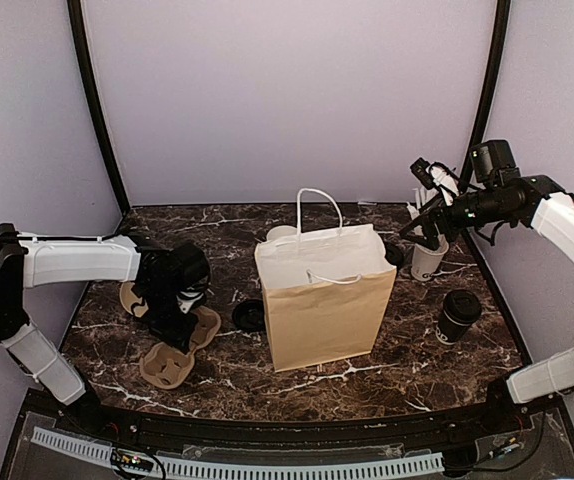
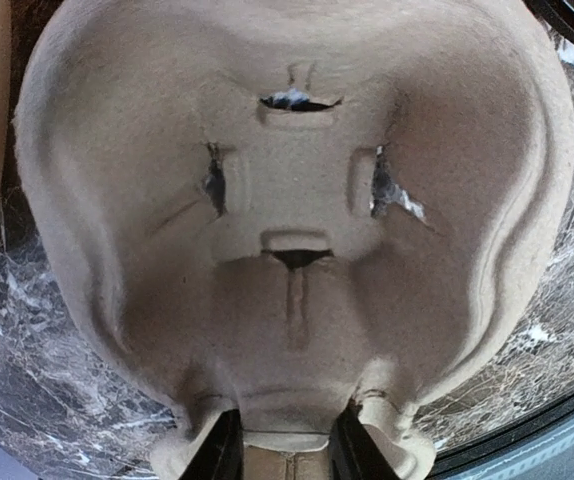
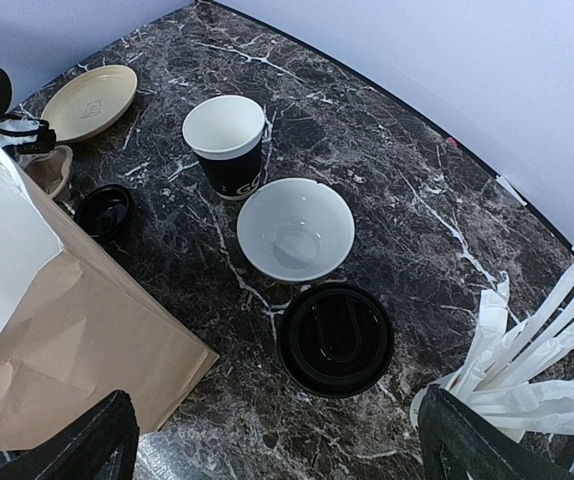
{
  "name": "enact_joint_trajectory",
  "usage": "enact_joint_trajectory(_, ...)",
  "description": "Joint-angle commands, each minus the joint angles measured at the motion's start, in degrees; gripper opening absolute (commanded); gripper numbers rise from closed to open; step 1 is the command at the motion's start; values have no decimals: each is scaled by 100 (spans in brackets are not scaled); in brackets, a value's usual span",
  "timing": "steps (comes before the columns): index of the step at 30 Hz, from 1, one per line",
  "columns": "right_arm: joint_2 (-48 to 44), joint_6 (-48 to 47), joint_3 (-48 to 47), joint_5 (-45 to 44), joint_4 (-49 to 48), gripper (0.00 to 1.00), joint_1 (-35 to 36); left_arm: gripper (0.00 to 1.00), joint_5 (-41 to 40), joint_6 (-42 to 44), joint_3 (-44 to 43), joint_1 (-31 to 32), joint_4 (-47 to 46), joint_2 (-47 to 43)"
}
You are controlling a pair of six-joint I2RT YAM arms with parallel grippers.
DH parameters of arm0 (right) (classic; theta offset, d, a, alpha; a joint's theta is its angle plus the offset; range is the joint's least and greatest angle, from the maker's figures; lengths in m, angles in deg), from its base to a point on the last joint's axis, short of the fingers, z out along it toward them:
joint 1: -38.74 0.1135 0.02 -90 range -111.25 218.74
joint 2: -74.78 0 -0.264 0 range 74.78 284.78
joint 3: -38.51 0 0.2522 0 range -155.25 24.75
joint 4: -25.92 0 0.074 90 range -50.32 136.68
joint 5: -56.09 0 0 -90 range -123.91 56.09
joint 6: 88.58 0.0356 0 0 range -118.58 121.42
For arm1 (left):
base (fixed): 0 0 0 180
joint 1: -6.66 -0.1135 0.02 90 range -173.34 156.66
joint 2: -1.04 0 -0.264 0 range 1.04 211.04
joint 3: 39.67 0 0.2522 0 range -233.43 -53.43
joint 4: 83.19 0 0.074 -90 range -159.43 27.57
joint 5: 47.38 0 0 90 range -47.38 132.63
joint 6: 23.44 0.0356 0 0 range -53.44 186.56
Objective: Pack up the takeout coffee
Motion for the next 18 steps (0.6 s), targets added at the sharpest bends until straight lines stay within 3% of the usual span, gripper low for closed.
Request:
enact_joint_trajectory(1, -28, -12, -98, 98, -99, 99, -39, 28, -29, -77, -7, 33, 308, -205)
enact_joint_trajectory(9, 56, -20, -279, 170, -4, 99, -39, 22, -261, -132, -675, 37, 768, -743)
enact_joint_trajectory(18, 135, -342, -766, 1031, 304, 99, -30, 20, -288, 152, -2737, 44, 1353, -1063)
